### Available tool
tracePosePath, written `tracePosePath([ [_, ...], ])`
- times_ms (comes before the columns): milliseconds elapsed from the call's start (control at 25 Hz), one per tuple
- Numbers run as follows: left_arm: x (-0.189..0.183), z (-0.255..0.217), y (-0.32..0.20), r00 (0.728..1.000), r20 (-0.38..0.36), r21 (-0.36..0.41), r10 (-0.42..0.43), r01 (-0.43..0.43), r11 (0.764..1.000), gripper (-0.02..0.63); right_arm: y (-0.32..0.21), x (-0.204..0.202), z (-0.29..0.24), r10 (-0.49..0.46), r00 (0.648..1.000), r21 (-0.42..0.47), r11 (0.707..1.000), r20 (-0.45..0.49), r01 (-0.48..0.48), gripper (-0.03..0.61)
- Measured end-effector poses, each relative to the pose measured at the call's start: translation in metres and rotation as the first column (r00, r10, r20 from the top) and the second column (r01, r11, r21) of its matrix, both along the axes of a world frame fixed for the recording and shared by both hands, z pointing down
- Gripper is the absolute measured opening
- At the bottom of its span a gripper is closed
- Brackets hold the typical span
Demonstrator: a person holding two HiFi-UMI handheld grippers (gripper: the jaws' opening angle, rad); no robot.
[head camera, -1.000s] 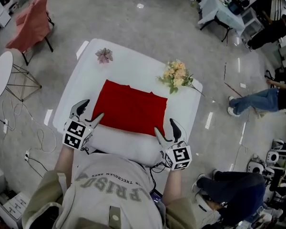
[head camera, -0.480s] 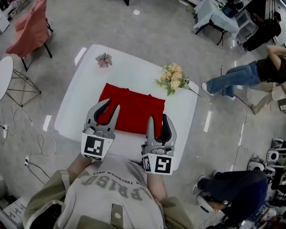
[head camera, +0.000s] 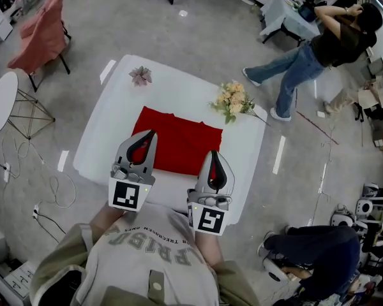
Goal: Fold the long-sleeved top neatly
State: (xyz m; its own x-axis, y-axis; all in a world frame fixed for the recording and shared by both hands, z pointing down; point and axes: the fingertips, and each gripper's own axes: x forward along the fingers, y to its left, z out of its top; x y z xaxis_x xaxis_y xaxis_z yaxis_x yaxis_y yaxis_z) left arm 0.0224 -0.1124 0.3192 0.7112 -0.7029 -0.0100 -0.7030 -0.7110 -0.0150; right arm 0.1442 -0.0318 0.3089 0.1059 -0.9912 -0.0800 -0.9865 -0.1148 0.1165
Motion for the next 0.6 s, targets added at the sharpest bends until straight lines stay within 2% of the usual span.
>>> tracePosePath([
  [280,-0.001,0.001,0.003,1.000,0.009,0.004,0.005,-0.005,1.000,0.011,0.000,-0.008,-0.003,-0.022,1.000,0.013,1.000,0.011,0.021,0.002],
  [520,-0.002,0.007,0.007,1.000,0.025,0.015,0.019,-0.019,1.000,0.011,-0.002,-0.014,0.007,0.003,0.999,-0.028,1.000,-0.036,-0.004,0.000],
  [600,-0.002,0.009,0.008,0.999,0.030,0.013,0.022,-0.023,1.000,0.011,-0.002,-0.013,0.005,0.010,1.000,-0.017,1.000,-0.017,-0.011,0.000],
])
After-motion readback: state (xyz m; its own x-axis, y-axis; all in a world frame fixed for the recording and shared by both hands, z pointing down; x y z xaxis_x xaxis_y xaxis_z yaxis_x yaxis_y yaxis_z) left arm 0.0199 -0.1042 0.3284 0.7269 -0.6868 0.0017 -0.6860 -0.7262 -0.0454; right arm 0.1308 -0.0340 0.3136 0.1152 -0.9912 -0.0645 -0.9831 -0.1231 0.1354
